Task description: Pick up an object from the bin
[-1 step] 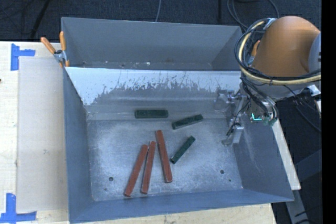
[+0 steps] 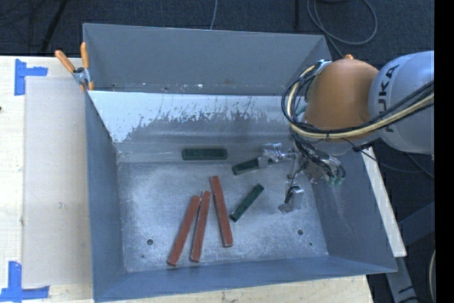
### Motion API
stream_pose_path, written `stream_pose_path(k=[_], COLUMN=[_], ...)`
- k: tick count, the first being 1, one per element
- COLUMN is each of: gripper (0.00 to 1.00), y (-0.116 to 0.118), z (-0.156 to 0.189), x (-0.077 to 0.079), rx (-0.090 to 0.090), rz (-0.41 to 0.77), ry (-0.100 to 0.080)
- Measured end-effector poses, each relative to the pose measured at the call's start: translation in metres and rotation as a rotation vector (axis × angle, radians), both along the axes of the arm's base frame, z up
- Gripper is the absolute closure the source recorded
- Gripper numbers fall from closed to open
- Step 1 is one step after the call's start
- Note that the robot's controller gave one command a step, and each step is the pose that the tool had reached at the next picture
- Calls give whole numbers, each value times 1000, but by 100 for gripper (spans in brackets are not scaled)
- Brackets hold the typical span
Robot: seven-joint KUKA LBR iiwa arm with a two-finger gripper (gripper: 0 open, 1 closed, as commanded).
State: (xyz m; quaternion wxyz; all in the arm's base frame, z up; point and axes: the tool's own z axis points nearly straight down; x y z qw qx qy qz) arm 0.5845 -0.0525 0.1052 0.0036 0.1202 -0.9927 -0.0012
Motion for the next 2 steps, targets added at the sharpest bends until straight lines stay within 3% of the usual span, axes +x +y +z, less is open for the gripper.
stream_pose_path(k=[1, 2], gripper=[0, 100], y=[42, 42], z=[-34, -34], x=[6, 6], rx=[1, 1], rz=[444, 442], ry=[-11, -10])
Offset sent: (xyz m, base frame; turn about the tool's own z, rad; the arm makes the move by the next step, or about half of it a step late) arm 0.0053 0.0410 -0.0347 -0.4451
